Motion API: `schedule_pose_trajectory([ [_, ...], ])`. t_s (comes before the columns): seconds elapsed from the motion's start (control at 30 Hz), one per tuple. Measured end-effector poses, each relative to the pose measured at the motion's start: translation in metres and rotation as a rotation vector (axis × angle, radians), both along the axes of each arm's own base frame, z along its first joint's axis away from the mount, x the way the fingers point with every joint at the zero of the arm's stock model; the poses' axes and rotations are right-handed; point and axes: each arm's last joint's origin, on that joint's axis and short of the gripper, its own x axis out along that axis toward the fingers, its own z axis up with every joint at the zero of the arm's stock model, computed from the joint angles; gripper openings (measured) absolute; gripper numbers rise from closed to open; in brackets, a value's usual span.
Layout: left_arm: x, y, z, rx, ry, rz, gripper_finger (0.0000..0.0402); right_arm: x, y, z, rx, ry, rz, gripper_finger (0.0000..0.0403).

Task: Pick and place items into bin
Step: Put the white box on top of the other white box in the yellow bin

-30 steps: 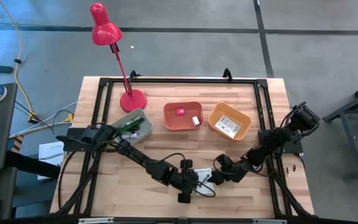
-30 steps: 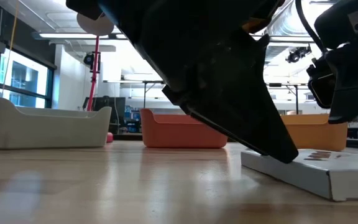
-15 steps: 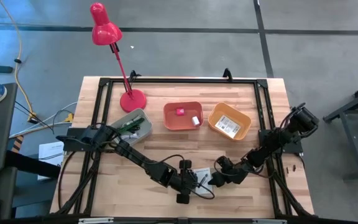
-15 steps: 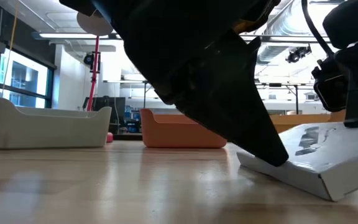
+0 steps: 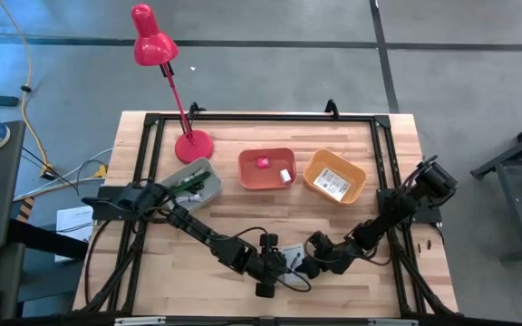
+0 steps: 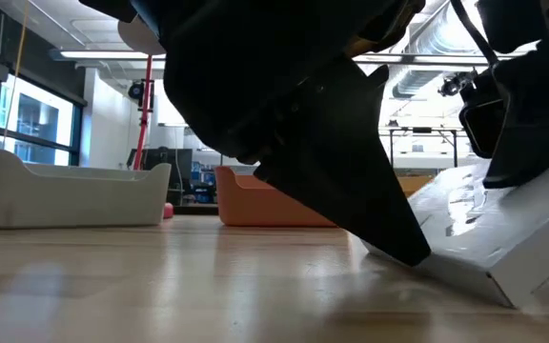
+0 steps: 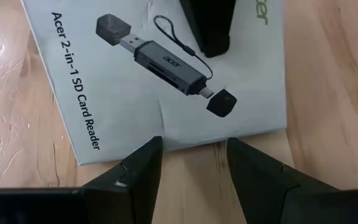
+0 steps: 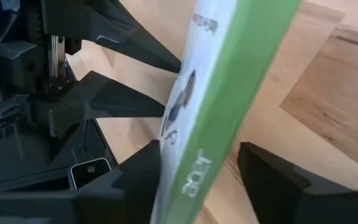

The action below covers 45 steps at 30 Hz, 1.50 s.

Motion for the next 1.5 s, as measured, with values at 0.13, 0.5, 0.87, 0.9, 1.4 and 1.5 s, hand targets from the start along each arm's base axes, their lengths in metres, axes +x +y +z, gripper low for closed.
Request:
schedule_pose_trajectory([
  [0.13, 0.001, 0.0, 0.001, -0.006, -0.011, -0.001, 0.0172, -0.001, 0.001, 0.0, -0.012, -0.012, -0.01, 0.0165],
  [0.5, 0.005, -0.002, 0.002, -0.016, -0.057, -0.022, 0.0172, -0.003, 0.005, 0.001, -0.029, -0.036, 0.007, 0.0084],
  [0.87, 0.011, -0.004, 0.012, 0.002, -0.044, -0.055, 0.0172, -0.005, 0.007, 0.002, -0.046, -0.042, 0.028, 0.0077],
  [0.9, 0.011, -0.004, 0.014, 0.013, -0.028, -0.062, 0.0172, -0.005, 0.008, 0.002, -0.047, -0.044, 0.03, 0.0077],
  [1.4, 0.002, 0.001, 0.025, 0.124, 0.17, -0.024, 0.0172, -0.02, 0.0, 0.035, -0.155, -0.063, 0.016, 0.0077],
  [1.5, 0.001, 0.001, 0.025, 0.12, 0.175, -0.016, 0.0172, -0.023, -0.003, 0.046, -0.177, -0.085, 0.007, 0.0077],
])
